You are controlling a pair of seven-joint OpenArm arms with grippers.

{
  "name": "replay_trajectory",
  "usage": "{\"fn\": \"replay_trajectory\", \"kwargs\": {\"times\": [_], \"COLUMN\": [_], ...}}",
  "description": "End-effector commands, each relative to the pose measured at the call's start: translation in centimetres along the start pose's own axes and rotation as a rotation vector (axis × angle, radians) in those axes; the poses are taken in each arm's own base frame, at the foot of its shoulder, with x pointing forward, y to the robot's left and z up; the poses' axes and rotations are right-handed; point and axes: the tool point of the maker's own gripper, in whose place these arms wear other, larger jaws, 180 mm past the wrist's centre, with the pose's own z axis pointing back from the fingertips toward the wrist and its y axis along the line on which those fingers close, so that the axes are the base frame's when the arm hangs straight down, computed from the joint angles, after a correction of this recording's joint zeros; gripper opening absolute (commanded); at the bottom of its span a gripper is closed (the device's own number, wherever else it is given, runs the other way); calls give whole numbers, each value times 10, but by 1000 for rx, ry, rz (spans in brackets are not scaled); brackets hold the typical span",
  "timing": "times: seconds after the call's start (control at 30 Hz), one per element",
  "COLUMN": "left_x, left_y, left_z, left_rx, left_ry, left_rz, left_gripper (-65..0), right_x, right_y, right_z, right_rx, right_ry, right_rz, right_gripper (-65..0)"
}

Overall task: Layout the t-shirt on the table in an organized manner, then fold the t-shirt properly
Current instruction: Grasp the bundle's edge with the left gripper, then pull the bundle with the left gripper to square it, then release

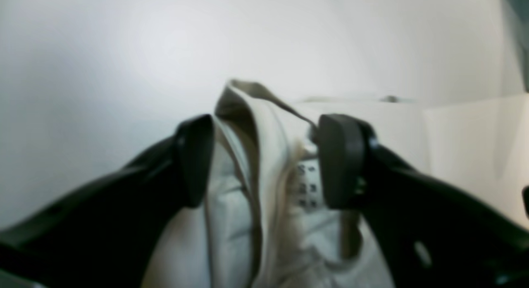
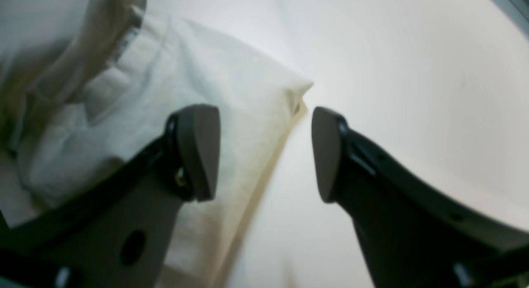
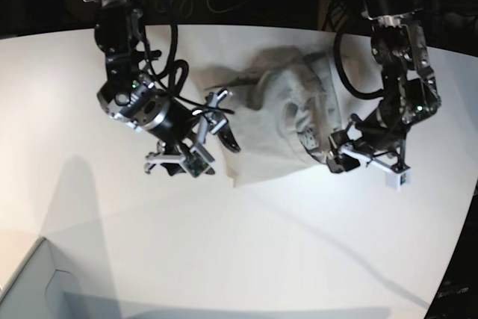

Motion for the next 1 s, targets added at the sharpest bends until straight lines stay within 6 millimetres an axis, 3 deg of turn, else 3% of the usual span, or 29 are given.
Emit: {"fn": "replay_trajectory", "kwargs": {"times": [0.0, 0.1, 0.27, 0.5, 0.73, 0.87, 0.97], "left_x": [18, 13, -40, -96, -121, -146, -149], "left_y": [-8, -1, -1, -11, -7, -17, -26], "left_z": [10, 33, 45, 48, 49, 36, 28], "left_rx": [-19, 9, 20, 11, 23, -8, -33], "left_ry": [-53, -65, 14, 112, 167, 252, 271], "left_rz": [-27, -23, 43, 137, 167, 167, 159], "left_gripper": [-227, -228, -228, -228, -228, -229, -241], "right_x": [18, 18, 18, 19, 17, 17, 14], "right_y": [-5, -5, -5, -3, -2, -1, 1], "right_z": [0, 0, 0, 0, 0, 1, 2], "right_rx": [-10, -11, -10, -8, -6, -7, -4], "right_ry": [-59, -60, -60, -62, -60, -58, -53], "right_rz": [3, 4, 4, 4, 0, -2, -6], "right_gripper": [-298, -298, -298, -298, -298, -298, -298]}}
